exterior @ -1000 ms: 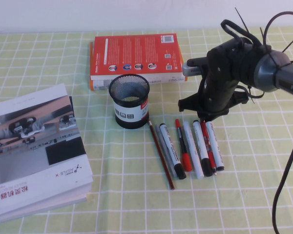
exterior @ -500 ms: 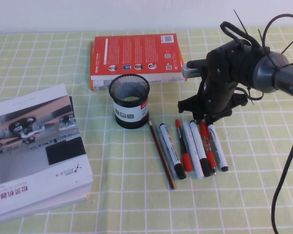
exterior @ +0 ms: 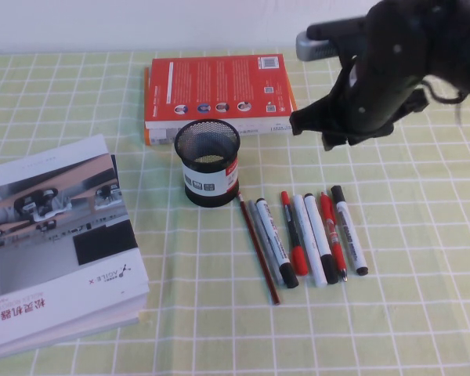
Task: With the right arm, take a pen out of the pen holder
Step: 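Take a marker out of the pen holder and lay it on the table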
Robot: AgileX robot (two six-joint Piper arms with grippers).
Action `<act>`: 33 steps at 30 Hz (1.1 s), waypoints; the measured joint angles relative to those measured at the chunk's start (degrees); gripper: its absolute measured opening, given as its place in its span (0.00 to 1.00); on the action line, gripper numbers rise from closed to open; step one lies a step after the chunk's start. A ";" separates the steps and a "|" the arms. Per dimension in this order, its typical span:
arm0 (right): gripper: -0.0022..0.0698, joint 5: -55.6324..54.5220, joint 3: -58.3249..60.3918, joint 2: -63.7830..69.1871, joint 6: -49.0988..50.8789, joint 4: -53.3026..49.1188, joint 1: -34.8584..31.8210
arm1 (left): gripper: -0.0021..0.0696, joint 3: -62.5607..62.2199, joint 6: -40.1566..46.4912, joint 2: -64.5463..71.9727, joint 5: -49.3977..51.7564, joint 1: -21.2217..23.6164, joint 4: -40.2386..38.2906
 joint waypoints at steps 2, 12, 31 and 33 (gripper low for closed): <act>0.21 0.35 2.83 -4.33 -1.07 -0.38 1.09 | 0.02 0.00 0.00 0.00 0.00 0.00 0.00; 0.02 0.74 22.61 -25.94 -1.58 -0.30 2.95 | 0.02 0.00 0.00 0.00 0.00 0.00 0.00; 0.01 -3.06 49.95 -56.31 -3.12 0.90 3.00 | 0.02 0.00 0.00 0.00 0.00 0.00 0.00; 0.01 -5.99 53.33 -58.87 -2.59 -0.27 3.00 | 0.02 0.00 0.00 0.00 0.00 0.00 0.00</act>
